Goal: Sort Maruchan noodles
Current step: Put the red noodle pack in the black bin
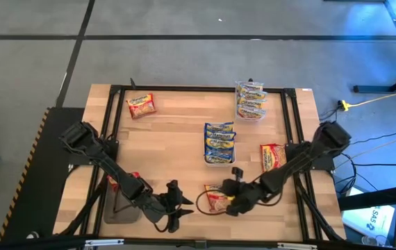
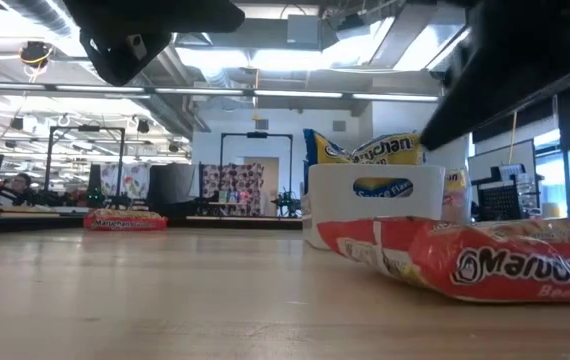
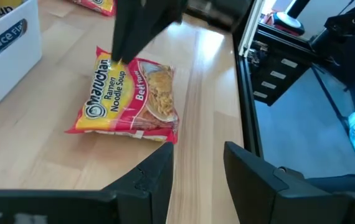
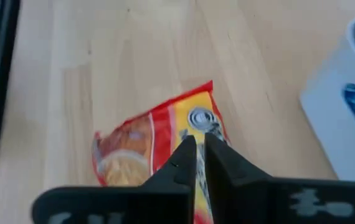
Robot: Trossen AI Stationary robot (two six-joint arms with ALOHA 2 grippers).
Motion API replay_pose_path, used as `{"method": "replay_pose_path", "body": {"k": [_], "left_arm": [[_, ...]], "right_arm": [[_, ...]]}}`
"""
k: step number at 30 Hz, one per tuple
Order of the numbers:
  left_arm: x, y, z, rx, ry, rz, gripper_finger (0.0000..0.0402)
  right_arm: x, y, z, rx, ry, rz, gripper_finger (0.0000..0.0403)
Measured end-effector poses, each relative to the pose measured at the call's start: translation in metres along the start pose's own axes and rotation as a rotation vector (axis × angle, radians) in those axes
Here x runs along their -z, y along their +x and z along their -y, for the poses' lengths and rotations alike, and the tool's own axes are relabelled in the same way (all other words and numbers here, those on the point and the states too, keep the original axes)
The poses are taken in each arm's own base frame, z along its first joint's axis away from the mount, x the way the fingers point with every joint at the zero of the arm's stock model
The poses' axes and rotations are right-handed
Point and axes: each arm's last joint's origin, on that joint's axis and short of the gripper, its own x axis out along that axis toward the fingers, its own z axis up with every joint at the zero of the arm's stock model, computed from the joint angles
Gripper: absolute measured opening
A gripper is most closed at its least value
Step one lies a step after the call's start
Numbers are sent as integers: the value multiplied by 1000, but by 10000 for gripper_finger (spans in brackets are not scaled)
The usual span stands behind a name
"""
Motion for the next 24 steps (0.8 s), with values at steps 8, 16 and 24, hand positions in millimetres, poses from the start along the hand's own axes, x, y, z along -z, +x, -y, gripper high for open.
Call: {"method": "replay_pose_path", "body": {"k": [8, 16, 24], "left_arm": [[14, 24, -6, 3, -64, 24, 134], [24, 51, -22, 29, -162, -11, 134], [28, 66, -36, -5, -190, -27, 134]], "right_arm": [[36, -39, -7, 63, 50, -80, 10], [94, -53, 20, -63, 405, 3, 10], [110, -41, 39, -257, 637, 46, 36]]}}
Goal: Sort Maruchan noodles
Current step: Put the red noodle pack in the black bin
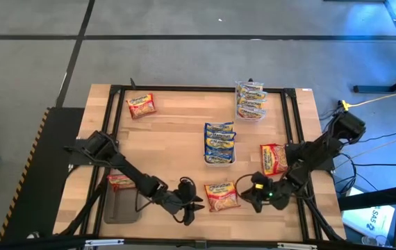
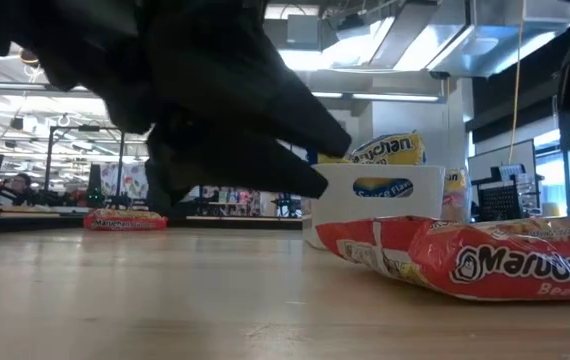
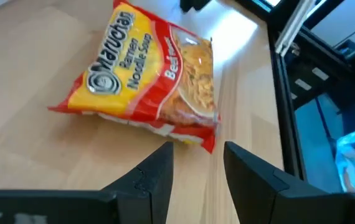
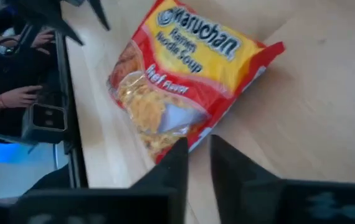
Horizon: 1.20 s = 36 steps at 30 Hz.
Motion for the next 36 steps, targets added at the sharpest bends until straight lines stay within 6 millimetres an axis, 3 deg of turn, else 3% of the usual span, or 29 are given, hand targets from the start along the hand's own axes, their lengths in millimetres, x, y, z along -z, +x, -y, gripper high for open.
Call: {"method": "replay_pose_path", "body": {"k": [10, 15, 20, 25, 36], "left_arm": [[2, 9, -10, -31, 0, -8, 134], [-2, 12, -15, -46, 23, -4, 134], [-6, 15, -22, -40, 23, -45, 134], [-2, 22, -30, -62, 22, -52, 134], [8, 37, -37, -15, 52, -9, 134]], "right_arm": [[-7, 22, 8, 7, 49, -64, 263], [-10, 33, 11, -1, 93, -69, 332], [-11, 41, 13, -17, 144, -42, 347], [-11, 46, 13, -34, 158, -20, 337], [-11, 69, -11, -34, 57, 23, 311]]}}
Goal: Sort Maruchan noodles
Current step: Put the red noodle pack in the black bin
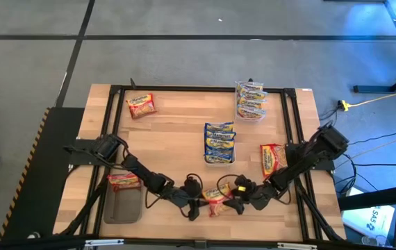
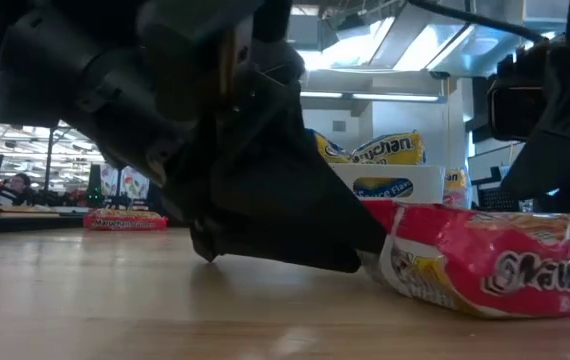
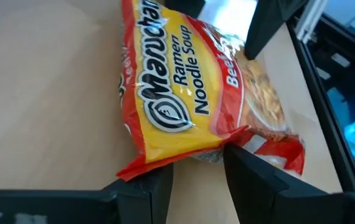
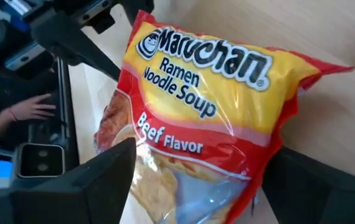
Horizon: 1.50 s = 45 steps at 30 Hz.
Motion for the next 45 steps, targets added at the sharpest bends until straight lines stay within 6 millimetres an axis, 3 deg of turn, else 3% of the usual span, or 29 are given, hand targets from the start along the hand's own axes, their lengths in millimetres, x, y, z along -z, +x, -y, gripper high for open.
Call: {"method": "replay_pose_path", "body": {"k": [16, 20, 29, 33, 39, 45], "left_arm": [[9, -5, 11, 50, 105, -3, 134], [7, -4, 10, 46, 102, 17, 134], [1, -18, 25, 94, 132, -16, 134], [-13, -38, 36, 86, 132, -69, 134], [-42, -67, 48, 100, 119, -61, 141], [-75, -84, 47, 92, 120, 18, 187]], "right_arm": [[-7, 6, -42, -160, -325, 13, 230], [-7, 6, -39, -128, -341, 18, 208], [-5, 6, -38, -112, -402, 0, 99], [-6, 6, -39, -115, -441, 13, 94], [-6, 6, -38, -114, -493, 16, 130], [-7, 6, -39, -120, -505, 31, 108]]}}
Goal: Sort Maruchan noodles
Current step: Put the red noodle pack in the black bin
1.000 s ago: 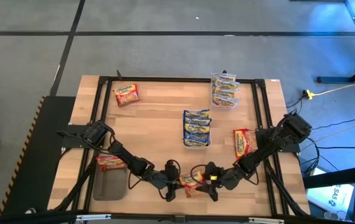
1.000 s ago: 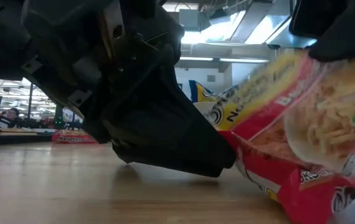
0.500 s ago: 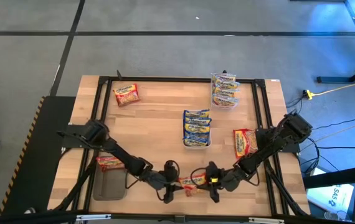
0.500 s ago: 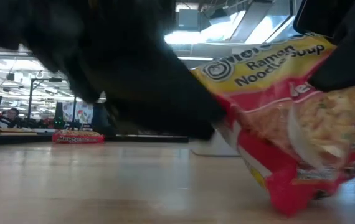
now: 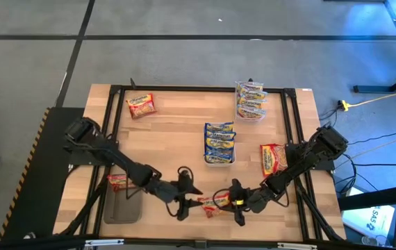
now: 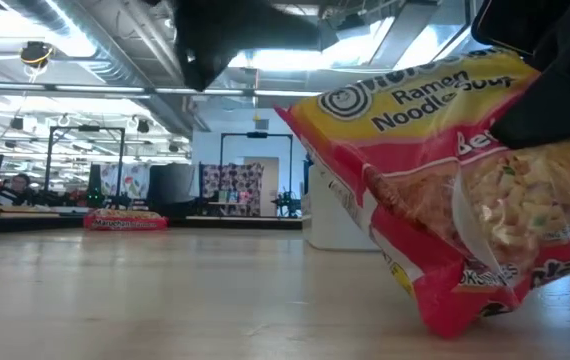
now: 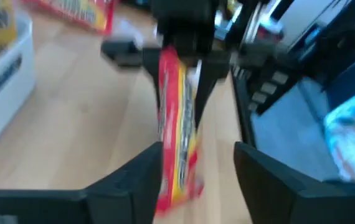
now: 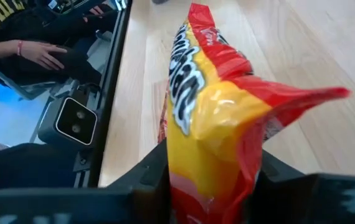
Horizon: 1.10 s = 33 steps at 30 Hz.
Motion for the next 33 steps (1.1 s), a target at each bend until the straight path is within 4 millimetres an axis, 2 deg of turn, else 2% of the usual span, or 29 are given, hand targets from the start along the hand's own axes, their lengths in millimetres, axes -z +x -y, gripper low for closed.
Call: {"method": "replay_pose_path", "body": {"k": [5, 10, 14, 21, 25, 33], "left_arm": [[-9, 10, -12, 14, -20, 32, 244], [-4, 24, -22, 42, -29, 14, 276], [-1, 32, -25, 86, -37, 11, 277], [-4, 37, -22, 171, -44, -14, 275], [-3, 37, -20, 224, -40, -53, 275], [3, 37, -24, 170, -82, -127, 265]], "right_arm": [[-1, 0, 0, 11, -41, 19, 95], [-2, 0, 1, 34, -50, 40, 110], [-4, 1, -2, 30, -81, 47, 107], [-22, 6, -15, 21, -171, 103, 101], [-32, 12, -11, 38, -166, 83, 105], [-47, 15, -22, -1, -188, 119, 103]]}}
